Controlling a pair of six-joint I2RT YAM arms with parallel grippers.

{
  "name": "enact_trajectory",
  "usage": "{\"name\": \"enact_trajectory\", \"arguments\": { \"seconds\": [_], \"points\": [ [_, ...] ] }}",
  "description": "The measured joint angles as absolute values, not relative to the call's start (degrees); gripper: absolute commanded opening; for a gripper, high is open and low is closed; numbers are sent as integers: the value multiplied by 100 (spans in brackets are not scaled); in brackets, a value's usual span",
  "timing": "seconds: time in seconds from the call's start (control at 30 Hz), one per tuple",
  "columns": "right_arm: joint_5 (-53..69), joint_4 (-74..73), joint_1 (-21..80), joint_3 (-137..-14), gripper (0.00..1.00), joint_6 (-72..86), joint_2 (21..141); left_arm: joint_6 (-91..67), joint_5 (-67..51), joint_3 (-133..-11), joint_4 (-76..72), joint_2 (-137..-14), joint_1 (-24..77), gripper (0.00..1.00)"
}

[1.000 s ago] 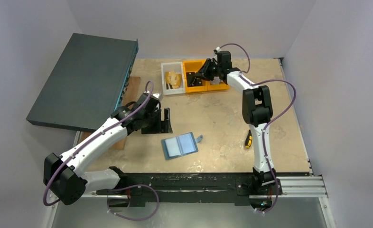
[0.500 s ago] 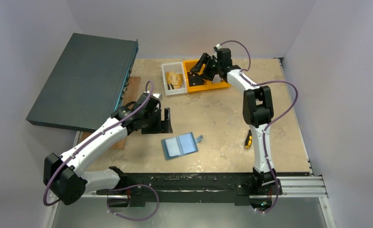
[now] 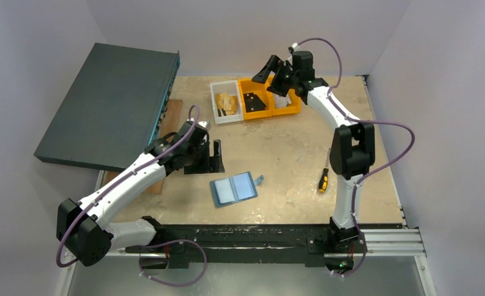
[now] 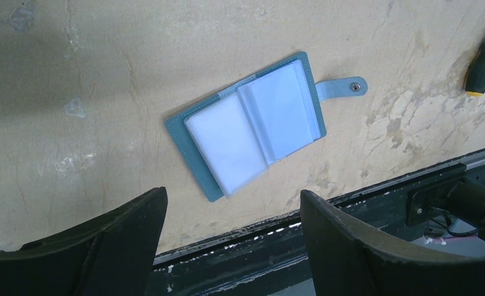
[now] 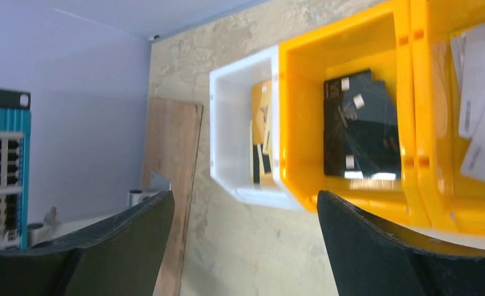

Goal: Take the credit cards out of the card holder
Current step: Close the card holder at the center of the board.

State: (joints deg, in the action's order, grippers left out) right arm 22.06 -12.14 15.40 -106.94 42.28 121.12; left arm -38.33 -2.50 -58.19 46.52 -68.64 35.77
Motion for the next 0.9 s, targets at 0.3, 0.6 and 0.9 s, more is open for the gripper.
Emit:
{"name": "enact_trajectory", "arguments": {
  "seconds": [0.3, 0.6, 0.9],
  "points": [
    [1782, -1208, 1850, -8394, 90, 4080, 10189, -4047, -148, -5312, 4486, -6842, 3577, 78],
    [1372, -1205, 2976, -6678, 83, 3929, 8973, -4270, -198, -4582, 4023, -6930, 3577, 75],
    [1041, -1369, 3371, -5155, 79, 3719, 8676, -4407, -440, -4084, 3323, -7303, 3616, 73]
  ]
}}
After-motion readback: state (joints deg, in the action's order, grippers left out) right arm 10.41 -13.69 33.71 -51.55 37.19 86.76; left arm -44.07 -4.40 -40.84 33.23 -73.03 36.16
